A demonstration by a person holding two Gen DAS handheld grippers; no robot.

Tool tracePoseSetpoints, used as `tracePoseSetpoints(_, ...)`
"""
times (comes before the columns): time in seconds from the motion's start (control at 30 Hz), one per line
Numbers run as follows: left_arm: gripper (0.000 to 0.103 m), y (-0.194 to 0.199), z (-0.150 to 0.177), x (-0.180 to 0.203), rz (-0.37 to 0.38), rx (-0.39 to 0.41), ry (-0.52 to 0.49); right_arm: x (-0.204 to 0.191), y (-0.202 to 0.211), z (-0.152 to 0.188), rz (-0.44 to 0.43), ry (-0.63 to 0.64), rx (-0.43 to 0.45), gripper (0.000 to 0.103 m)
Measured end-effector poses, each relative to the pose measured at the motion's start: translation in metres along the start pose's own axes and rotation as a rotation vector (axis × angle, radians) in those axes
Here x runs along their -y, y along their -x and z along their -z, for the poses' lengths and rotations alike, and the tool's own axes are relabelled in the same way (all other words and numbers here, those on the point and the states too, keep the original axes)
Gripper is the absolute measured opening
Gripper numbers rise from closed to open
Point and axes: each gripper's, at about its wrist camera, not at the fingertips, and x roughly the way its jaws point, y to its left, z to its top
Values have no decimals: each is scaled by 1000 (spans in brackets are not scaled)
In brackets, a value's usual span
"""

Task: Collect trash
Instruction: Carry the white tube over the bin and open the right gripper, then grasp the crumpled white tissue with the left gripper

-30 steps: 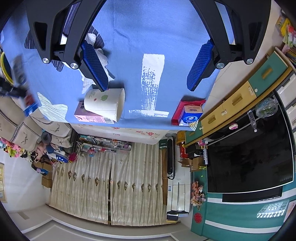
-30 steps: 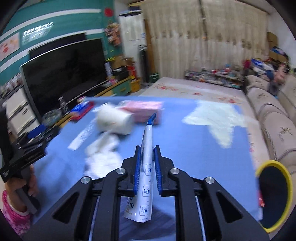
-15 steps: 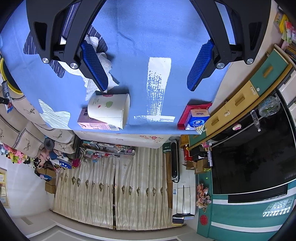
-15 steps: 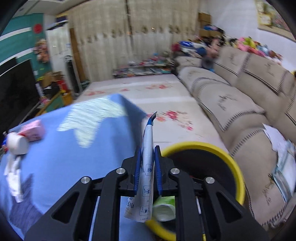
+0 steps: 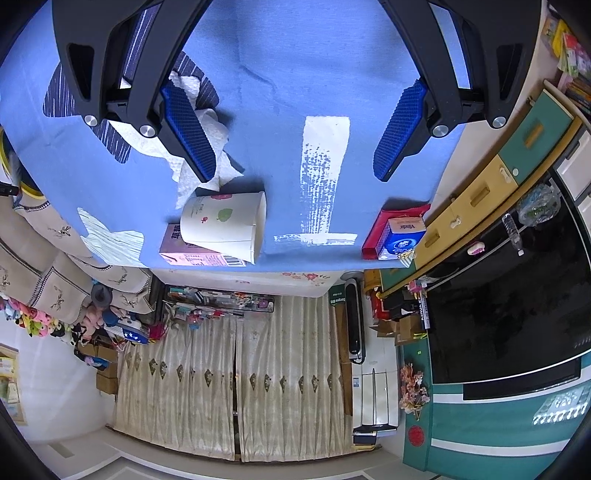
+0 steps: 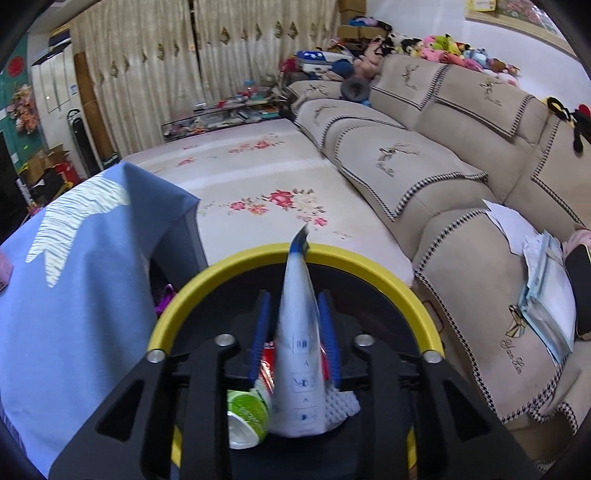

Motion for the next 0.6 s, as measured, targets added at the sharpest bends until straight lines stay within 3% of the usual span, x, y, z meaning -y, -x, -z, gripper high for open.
tracePoseSetpoints(0.37, 91, 2, 3, 26, 55, -6, -80, -25, 21, 15, -22, 61, 40, 35)
tracePoseSetpoints(0.6, 91, -10, 4, 64, 150, -119, -147, -39, 42, 14, -72, 90, 86, 41)
